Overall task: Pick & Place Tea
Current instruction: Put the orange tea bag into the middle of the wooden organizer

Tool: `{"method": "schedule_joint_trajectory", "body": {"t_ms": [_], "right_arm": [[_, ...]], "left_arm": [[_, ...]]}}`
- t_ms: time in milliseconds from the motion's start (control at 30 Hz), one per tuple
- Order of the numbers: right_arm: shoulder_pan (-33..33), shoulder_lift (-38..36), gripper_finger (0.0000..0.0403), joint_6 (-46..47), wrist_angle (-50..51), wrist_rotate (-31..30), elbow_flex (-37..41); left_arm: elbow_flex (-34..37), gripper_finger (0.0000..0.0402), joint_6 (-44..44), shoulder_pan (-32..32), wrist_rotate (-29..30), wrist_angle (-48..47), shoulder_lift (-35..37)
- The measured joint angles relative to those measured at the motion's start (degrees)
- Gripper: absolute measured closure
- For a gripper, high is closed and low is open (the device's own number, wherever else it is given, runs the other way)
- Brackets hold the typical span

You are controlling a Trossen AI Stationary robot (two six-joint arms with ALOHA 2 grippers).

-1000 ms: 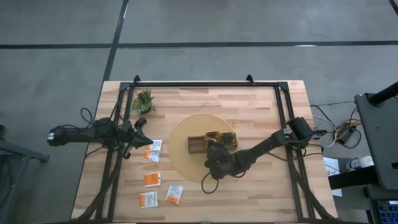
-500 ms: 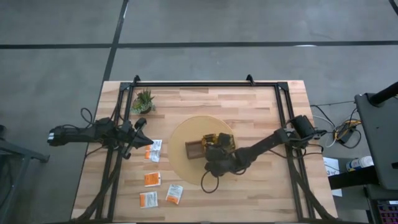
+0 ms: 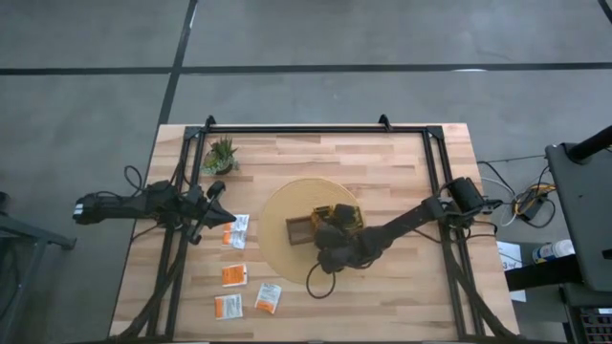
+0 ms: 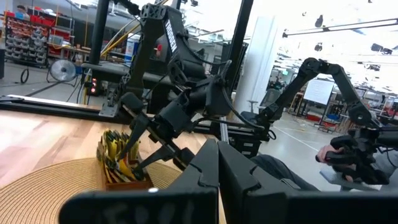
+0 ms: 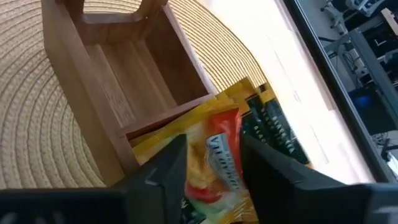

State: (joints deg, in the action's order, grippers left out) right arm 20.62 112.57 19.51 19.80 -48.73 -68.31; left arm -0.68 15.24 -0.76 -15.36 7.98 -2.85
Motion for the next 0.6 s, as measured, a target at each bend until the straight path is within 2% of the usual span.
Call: {"method": "schedule_joint_trajectory", "body": {"t_ms": [167,300,467,600], "right_arm": [[0.4,0.0,0.0216,0.1,7.0,0.1,-4.3],[0.7,0.0,0.0197,0.5,11.5,-0.2,-7.0],[1.1,0.0,0.0191,0.5,13.1,-0.4,-8.1],[2.0,0.0,0.0205,-0.2,17.2,-1.0,-10.1]], "left_arm": [[0.0,0.0402,0.0,0.0,0.0,0.0,0.0],[0.0,0.0402,0.0,0.0,0.0,0.0,0.0],[0.0,0.0402,0.0,0.0,0.0,0.0,0.0],[0.0,0.0402,0.0,0.0,0.0,0.0,0.0]]}}
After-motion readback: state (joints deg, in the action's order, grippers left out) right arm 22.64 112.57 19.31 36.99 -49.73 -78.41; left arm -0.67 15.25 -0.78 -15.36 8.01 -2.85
